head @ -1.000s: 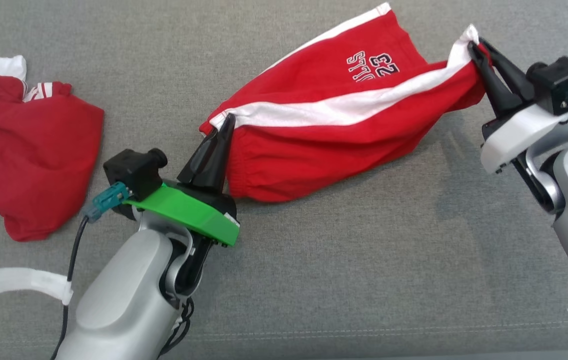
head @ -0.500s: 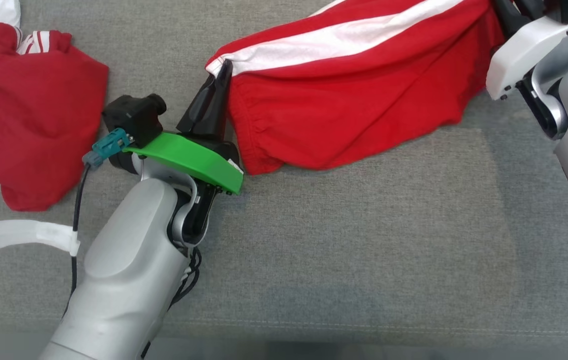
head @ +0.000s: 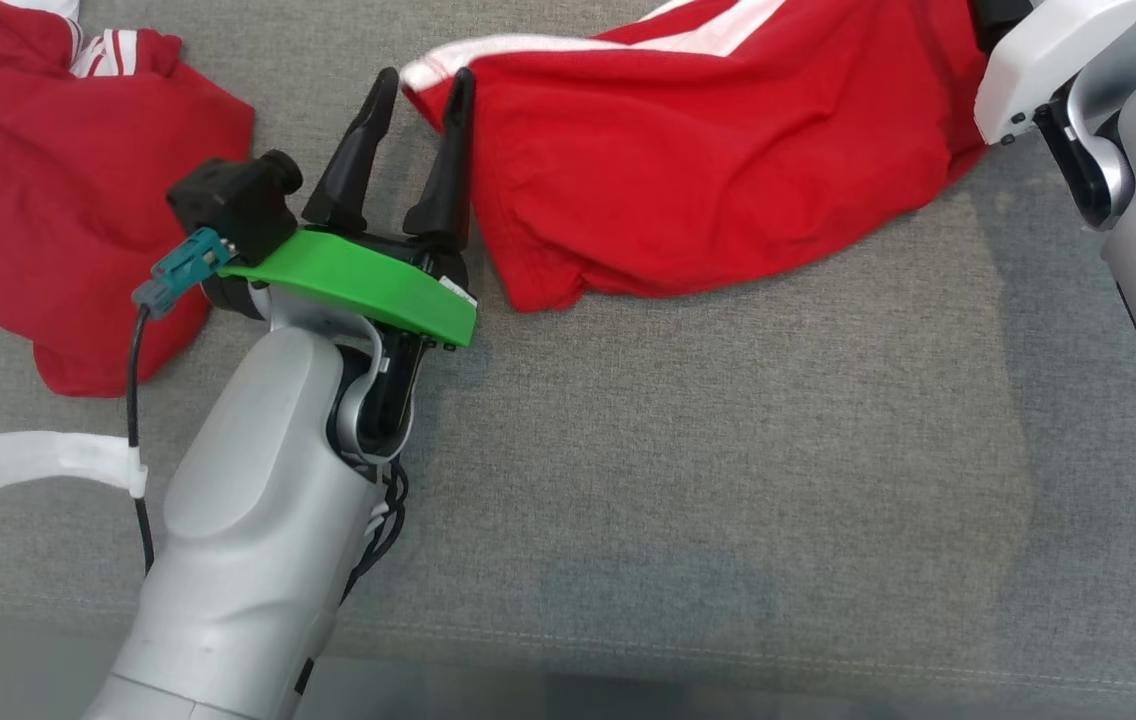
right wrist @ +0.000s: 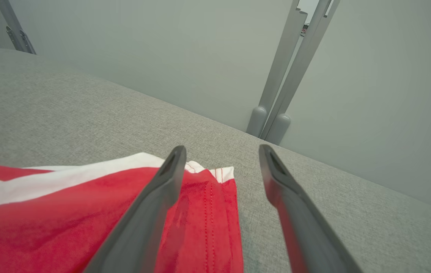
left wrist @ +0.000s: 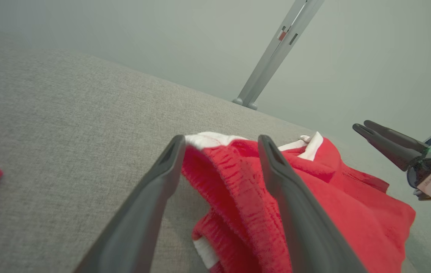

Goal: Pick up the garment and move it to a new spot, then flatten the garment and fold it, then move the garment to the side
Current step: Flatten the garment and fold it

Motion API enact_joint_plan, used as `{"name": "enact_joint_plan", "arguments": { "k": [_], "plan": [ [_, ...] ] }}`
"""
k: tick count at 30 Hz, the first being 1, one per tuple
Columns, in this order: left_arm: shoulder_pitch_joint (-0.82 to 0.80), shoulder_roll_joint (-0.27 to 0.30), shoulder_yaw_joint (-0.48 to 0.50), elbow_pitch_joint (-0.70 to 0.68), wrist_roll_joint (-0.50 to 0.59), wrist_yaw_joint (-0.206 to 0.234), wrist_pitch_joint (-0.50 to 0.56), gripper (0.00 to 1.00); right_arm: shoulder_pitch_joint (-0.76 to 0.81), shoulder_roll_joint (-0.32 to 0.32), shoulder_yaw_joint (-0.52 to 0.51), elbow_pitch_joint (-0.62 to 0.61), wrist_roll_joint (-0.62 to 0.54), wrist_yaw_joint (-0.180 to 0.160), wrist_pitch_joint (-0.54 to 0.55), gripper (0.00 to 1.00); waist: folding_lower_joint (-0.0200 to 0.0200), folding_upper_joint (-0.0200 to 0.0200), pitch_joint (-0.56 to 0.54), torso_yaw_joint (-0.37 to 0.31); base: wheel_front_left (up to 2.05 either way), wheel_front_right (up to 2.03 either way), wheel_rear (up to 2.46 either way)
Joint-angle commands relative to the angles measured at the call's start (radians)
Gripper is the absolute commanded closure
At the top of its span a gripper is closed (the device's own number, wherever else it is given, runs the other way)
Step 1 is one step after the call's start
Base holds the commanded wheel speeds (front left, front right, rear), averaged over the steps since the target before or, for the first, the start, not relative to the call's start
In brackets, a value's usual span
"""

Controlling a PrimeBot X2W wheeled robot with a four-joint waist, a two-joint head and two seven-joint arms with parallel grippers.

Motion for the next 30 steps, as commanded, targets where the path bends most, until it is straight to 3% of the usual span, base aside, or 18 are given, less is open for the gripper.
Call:
{"name": "enact_joint_plan", "arguments": {
  "k": [1, 11, 18, 22, 30],
  "plan": [
    [0.028, -0.001, 0.027, -0.017, 0.021, -0.004, -0.002, 0.0, -0.01, 0.007, -0.01, 0.018, 0.007, -0.001, -0.019, 0.0, 0.0, 0.0, -0.024, -0.001, 0.0, 0.0, 0.0],
    [0.197, -0.005, 0.105, -0.143, 0.14, -0.006, -0.002, 0.0, 0.073, 0.012, -0.057, 0.116, 0.045, -0.001, 0.022, 0.0, 0.0, 0.0, -0.142, -0.01, 0.0, 0.0, 0.0],
    [0.382, -0.006, 0.188, -0.31, 0.285, 0.072, -0.002, 0.0, 0.157, 0.042, -0.141, 0.208, 0.034, -0.001, 0.028, 0.0, 0.0, 0.0, -0.218, -0.006, 0.0, 0.0, 0.0],
    [0.49, -0.007, 0.241, -0.434, 0.316, 0.12, -0.002, 0.0, 0.187, 0.073, -0.206, 0.273, 0.014, -0.001, 0.002, 0.0, 0.0, 0.0, -0.247, 0.003, 0.0, 0.0, 0.0],
    [0.629, -0.007, 0.265, -0.58, 0.376, 0.113, -0.002, 0.0, 0.18, 0.095, -0.314, 0.373, -0.007, -0.001, -0.031, 0.0, 0.0, 0.0, -0.246, 0.039, 0.0, 0.0, 0.0]
  ]
}}
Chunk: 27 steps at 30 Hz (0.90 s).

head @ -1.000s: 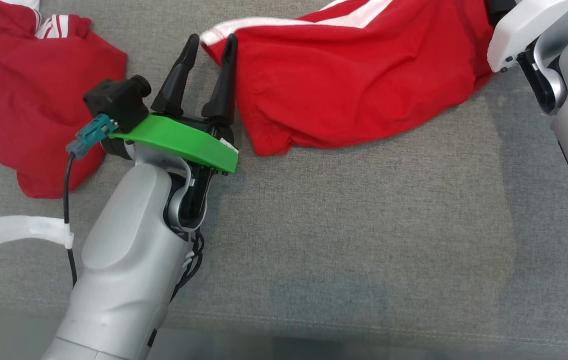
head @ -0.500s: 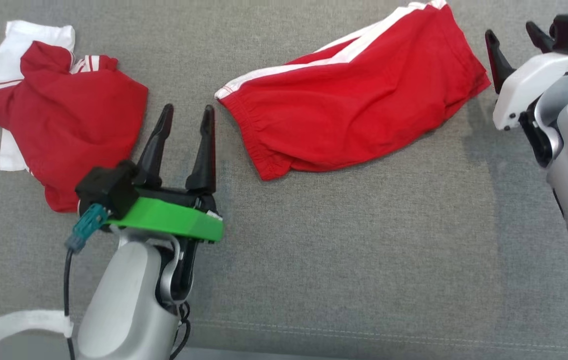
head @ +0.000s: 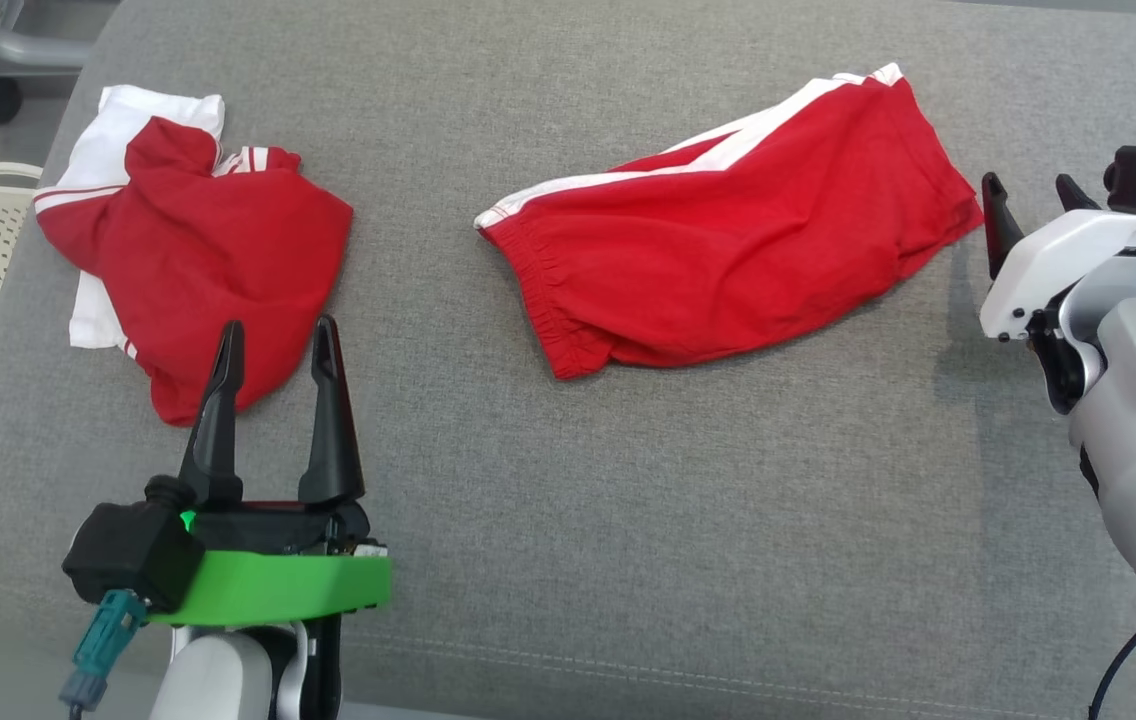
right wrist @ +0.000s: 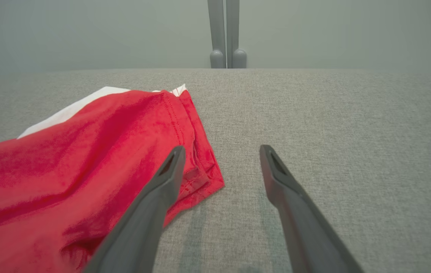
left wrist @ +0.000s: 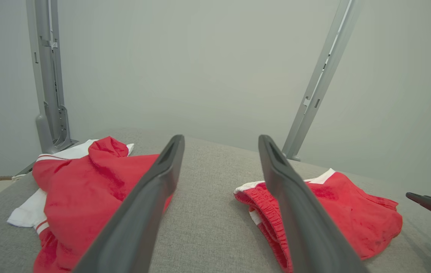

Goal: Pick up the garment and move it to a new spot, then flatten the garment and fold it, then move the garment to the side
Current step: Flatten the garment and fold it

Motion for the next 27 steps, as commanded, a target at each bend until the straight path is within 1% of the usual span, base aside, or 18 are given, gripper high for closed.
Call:
{"name": "enact_joint_plan", "arguments": {
  "k": [1, 6, 10, 14, 16, 17, 18, 19, 20, 21, 22, 27],
  "plan": [
    [0.018, 0.002, 0.004, -0.018, 0.01, -0.001, 0.0, 0.0, -0.01, -0.005, -0.015, 0.01, -0.007, -0.001, -0.01, 0.0, 0.0, 0.0, 0.012, 0.015, 0.0, 0.0, 0.0],
    [0.055, 0.002, -0.01, -0.052, 0.066, -0.001, 0.0, 0.0, -0.034, -0.014, -0.061, 0.036, -0.027, -0.001, -0.002, 0.0, 0.0, 0.0, 0.049, 0.036, 0.0, 0.0, 0.0],
    [0.06, 0.002, -0.015, -0.07, 0.082, 0.019, 0.0, 0.0, -0.046, -0.017, -0.084, 0.047, -0.056, -0.001, 0.022, 0.0, 0.0, 0.0, 0.078, 0.049, 0.0, 0.0, 0.0],
    [0.059, 0.002, -0.02, -0.078, 0.108, 0.03, 0.0, 0.0, -0.048, -0.002, -0.101, 0.053, -0.081, -0.001, 0.051, 0.0, 0.0, 0.0, 0.099, 0.055, 0.0, 0.0, 0.0],
    [0.061, 0.002, -0.02, -0.079, 0.119, 0.035, 0.0, 0.0, -0.038, 0.004, -0.108, 0.055, -0.093, -0.001, 0.071, 0.11, 0.0, 0.0, 0.105, 0.056, 0.0, 0.0, 0.0],
    [0.061, 0.002, -0.02, -0.079, 0.126, 0.035, 0.0, 0.0, -0.032, 0.01, -0.114, 0.057, -0.095, -0.001, 0.082, 0.25, 0.0, 0.0, 0.107, 0.056, 0.0, 0.0, 0.0],
    [0.062, 0.002, -0.02, -0.078, 0.131, 0.038, 0.0, 0.0, -0.024, 0.015, -0.119, 0.059, -0.1, -0.001, 0.092, 0.52, 0.0, 0.0, 0.109, 0.056, 0.0, 0.0, 0.0],
    [0.062, 0.002, -0.021, -0.076, 0.134, 0.038, 0.0, 0.0, -0.018, 0.018, -0.124, 0.06, -0.106, -0.001, 0.095, 0.6, 0.0, 0.0, 0.109, 0.055, 0.0, 0.0, 0.0],
    [0.061, 0.002, -0.021, -0.076, 0.141, 0.035, 0.0, 0.0, -0.012, 0.022, -0.129, 0.062, -0.111, -0.001, 0.098, 0.74, 0.0, 0.0, 0.109, 0.054, 0.0, 0.0, 0.0],
    [0.061, 0.002, -0.022, -0.071, 0.15, 0.031, 0.0, 0.0, -0.005, 0.024, -0.134, 0.063, -0.116, -0.001, 0.101, 0.9, 0.0, 0.0, 0.108, 0.054, 0.0, 0.0, 0.0],
    [0.06, 0.002, -0.022, -0.069, 0.154, 0.028, 0.0, 0.0, -0.001, 0.025, -0.138, 0.064, -0.122, -0.001, 0.099, 1.0, 0.0, 0.0, 0.106, 0.052, 0.0, 0.0, 0.0],
    [0.065, 0.002, -0.03, -0.032, 0.186, 0.01, 0.0, 0.0, 0.02, 0.028, -0.175, 0.064, -0.125, -0.002, 0.067, 1.0, 0.0, 0.0, 0.085, 0.045, 0.0, 0.0, 0.0]
  ]
}}
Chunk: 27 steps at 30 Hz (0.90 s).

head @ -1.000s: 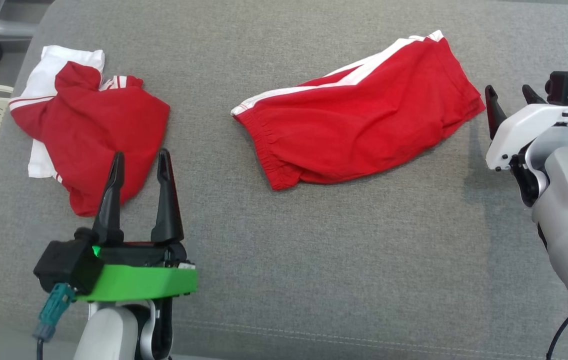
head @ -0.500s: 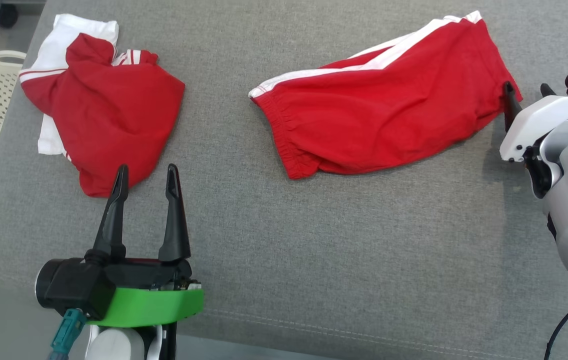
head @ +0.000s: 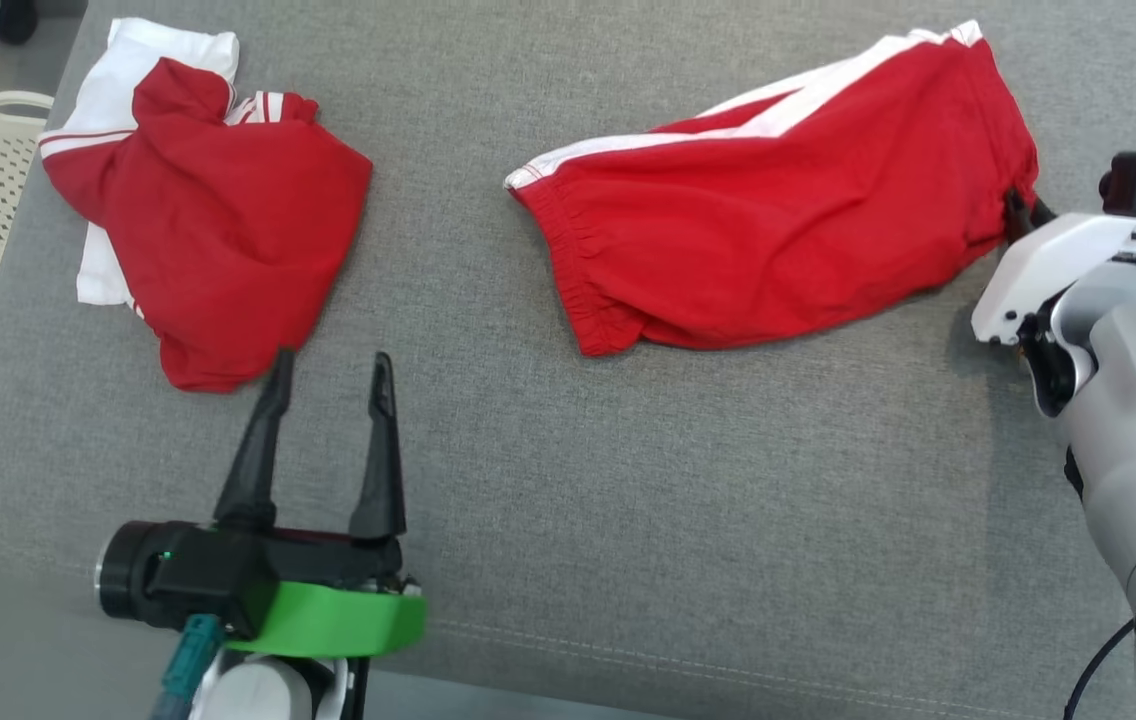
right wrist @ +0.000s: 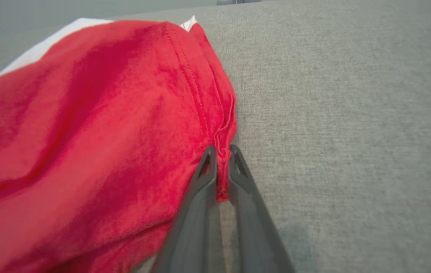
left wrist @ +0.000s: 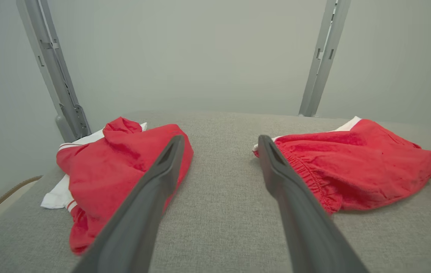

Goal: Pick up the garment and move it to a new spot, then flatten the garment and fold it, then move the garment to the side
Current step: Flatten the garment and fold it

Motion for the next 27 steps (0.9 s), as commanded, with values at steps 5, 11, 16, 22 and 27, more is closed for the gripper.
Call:
{"name": "enact_joint_plan", "arguments": {
  "k": [5, 11, 16, 22, 27],
  "plan": [
    [0.026, 0.005, -0.006, 0.082, 0.031, -0.033, 0.0, 0.0, 0.078, 0.026, -0.038, 0.017, 0.013, -0.003, -0.04, 1.0, 0.0, 0.0, -0.048, -0.019, 0.0, 0.0, 0.0],
    [0.047, 0.02, -0.016, 0.166, 0.053, -0.054, 0.0, 0.0, 0.148, 0.051, -0.064, 0.005, 0.032, -0.003, -0.085, 1.0, 0.0, 0.0, -0.098, -0.043, 0.0, 0.0, 0.0],
    [0.063, 0.039, -0.02, 0.219, 0.05, -0.069, 0.0, 0.0, 0.207, 0.069, -0.067, -0.024, 0.037, -0.003, -0.104, 1.0, 0.0, 0.0, -0.132, -0.064, 0.0, 0.0, 0.0],
    [0.087, 0.045, 0.001, 0.244, 0.036, -0.047, 0.0, 0.0, 0.285, 0.086, -0.059, -0.065, 0.029, -0.003, -0.11, 1.0, 0.0, 0.0, -0.17, -0.091, 0.0, 0.0, 0.0],
    [0.098, 0.043, 0.013, 0.241, 0.024, -0.036, 0.0, 0.0, 0.312, 0.096, -0.057, -0.094, 0.014, -0.003, -0.112, 0.0, 0.0, 0.0, -0.188, -0.108, 0.0, 0.0, 0.0]
  ]
}}
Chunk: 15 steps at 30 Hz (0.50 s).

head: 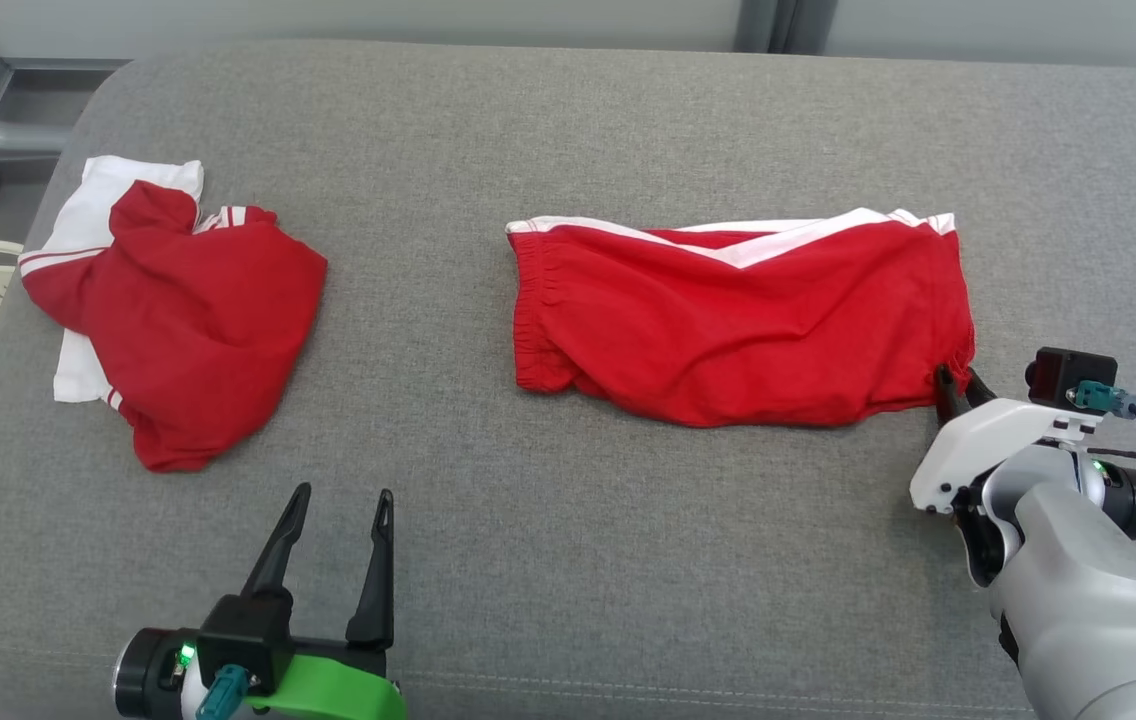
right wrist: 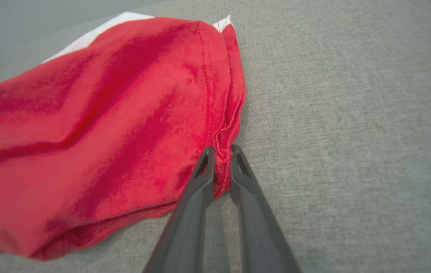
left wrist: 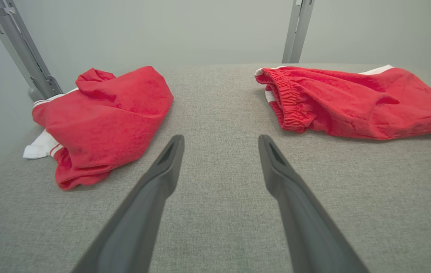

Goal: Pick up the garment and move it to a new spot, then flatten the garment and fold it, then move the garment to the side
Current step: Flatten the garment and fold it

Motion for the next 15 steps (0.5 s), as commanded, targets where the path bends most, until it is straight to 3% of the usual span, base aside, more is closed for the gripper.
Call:
{"name": "enact_joint_plan", "arguments": {
  "k": [1, 6, 15],
  "plan": [
    [0.014, 0.004, 0.01, -0.005, -0.015, 0.007, 0.0, 0.0, 0.023, -0.001, -0.004, -0.014, -0.009, -0.002, -0.004, 0.0, 0.0, 0.0, -0.017, -0.015, 0.0, 0.0, 0.0],
    [0.019, -0.004, 0.043, -0.022, -0.04, 0.018, 0.0, 0.0, 0.06, -0.005, -0.014, -0.086, -0.058, -0.002, -0.011, 0.0, 0.0, 0.0, -0.047, -0.024, 0.0, 0.0, 0.0],
    [0.03, -0.018, 0.09, -0.004, -0.086, 0.019, 0.0, 0.0, 0.27, 0.05, -0.038, -0.493, -0.148, -0.002, -0.01, 0.0, 0.0, 0.0, -0.125, -0.035, 0.0, 0.0, 0.0]
  ]
}}
